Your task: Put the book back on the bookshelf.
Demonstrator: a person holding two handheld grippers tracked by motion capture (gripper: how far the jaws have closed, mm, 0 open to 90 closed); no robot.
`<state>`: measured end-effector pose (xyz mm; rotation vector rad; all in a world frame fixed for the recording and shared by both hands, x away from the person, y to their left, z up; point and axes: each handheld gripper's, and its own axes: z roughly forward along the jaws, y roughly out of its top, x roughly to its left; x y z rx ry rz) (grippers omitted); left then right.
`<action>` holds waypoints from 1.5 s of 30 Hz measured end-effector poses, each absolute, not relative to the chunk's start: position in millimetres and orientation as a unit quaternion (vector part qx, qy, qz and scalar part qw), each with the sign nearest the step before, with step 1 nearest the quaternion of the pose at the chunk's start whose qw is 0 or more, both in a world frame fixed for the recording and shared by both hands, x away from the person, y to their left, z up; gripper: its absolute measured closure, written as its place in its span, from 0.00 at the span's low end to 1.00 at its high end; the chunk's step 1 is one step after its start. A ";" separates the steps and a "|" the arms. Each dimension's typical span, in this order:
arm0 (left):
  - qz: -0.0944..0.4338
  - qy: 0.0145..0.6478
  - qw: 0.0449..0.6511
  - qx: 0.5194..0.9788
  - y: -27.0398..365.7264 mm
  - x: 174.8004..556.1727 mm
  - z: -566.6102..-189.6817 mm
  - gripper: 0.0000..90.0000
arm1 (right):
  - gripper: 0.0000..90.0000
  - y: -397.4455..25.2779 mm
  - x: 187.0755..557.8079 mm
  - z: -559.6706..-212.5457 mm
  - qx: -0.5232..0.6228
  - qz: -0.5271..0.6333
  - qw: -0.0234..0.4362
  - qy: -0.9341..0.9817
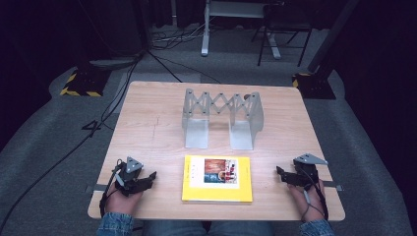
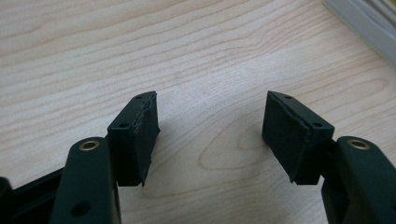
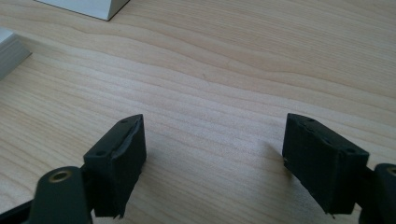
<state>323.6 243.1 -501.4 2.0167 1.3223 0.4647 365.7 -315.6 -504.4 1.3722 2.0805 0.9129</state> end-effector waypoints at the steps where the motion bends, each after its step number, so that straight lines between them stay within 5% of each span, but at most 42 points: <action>1: 0.178 0.507 0.336 0.773 243.1 323.6 -501.4 0.41 | 0.24 -315.6 365.7 -504.4 0.502 0.334 0.241 0.761; 16: 0.129 0.493 0.405 0.759 222.3 313.7 -462.2 0.41 | 0.23 -312.0 365.2 -504.7 0.504 0.337 0.231 0.761; 26: 0.072 0.442 0.415 0.792 169.5 313.4 -464.0 0.40 | 0.44 -301.2 358.8 -499.6 0.498 0.333 0.220 0.770; 45: 0.019 0.445 0.383 0.809 139.6 334.8 -487.8 0.42 | 0.40 -242.3 345.6 -498.5 0.417 0.344 0.179 0.822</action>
